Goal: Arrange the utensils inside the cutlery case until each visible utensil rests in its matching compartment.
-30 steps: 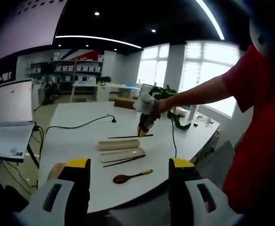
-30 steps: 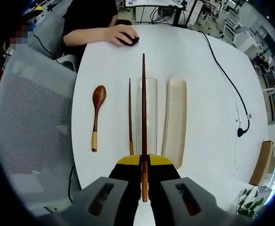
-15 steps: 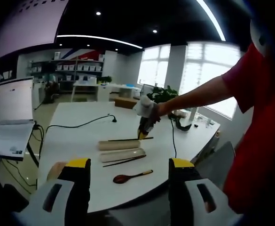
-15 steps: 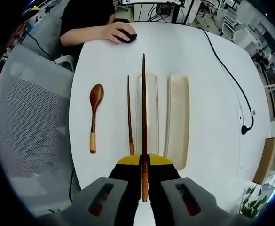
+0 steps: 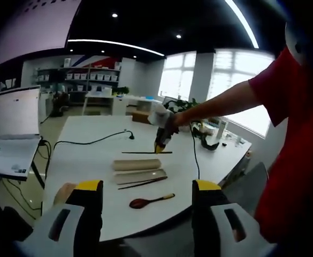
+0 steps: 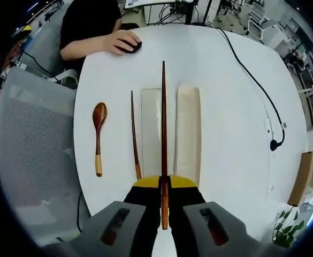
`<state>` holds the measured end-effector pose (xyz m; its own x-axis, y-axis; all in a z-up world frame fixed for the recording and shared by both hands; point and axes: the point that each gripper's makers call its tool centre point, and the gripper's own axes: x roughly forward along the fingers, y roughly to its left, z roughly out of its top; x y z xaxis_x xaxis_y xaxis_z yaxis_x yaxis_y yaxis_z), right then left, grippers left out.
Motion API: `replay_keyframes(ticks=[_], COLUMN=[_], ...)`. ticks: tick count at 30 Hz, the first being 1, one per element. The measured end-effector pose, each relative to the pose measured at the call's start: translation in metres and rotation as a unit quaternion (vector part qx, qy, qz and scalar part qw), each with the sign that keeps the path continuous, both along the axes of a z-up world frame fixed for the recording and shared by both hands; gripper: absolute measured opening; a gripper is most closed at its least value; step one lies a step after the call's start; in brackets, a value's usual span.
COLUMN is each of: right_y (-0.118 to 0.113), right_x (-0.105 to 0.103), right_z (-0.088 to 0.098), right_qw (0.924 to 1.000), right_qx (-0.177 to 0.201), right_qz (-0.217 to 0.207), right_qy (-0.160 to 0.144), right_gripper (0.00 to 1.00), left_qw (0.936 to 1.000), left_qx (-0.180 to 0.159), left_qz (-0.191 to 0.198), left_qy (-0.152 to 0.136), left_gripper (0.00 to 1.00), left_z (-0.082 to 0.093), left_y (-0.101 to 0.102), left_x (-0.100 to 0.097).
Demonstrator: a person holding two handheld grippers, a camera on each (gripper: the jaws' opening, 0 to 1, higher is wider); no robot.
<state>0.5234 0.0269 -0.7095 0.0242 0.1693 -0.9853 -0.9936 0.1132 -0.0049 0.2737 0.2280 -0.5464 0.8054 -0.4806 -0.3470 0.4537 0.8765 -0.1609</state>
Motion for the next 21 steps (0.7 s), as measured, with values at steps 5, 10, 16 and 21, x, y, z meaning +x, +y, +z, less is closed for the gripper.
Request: replay_keyframes(ticks=[5,10,16,21], right_y=[0.001,0.002,-0.002,-0.006], right_x=[0.010,0.012,0.011,0.007], right_z=[0.003,0.000,-0.012,-0.017], right_qw=[1.0000,0.9999,0.9993,0.9988], right_qx=[-0.005,-0.001,0.004,-0.007], right_qz=[-0.005,-0.012,-0.036,-0.044], right_qy=[0.002,0.004,0.012,0.019], right_gripper=[0.00,0.00,0.00,0.00], left_qw=[1.0000,1.0000,1.0000,1.0000], left_qx=[-0.001,-0.001,-0.002,-0.001], left_qz=[-0.001,-0.005,-0.006,-0.009], left_qy=[0.002,0.003,0.000,0.001], left_gripper=[0.69,0.69,0.69,0.69], left_z=[-0.002,-0.003,-0.002,-0.002], left_y=[0.000,-0.001,-0.001,-0.002], left_x=[0.002,0.007,0.012,0.014])
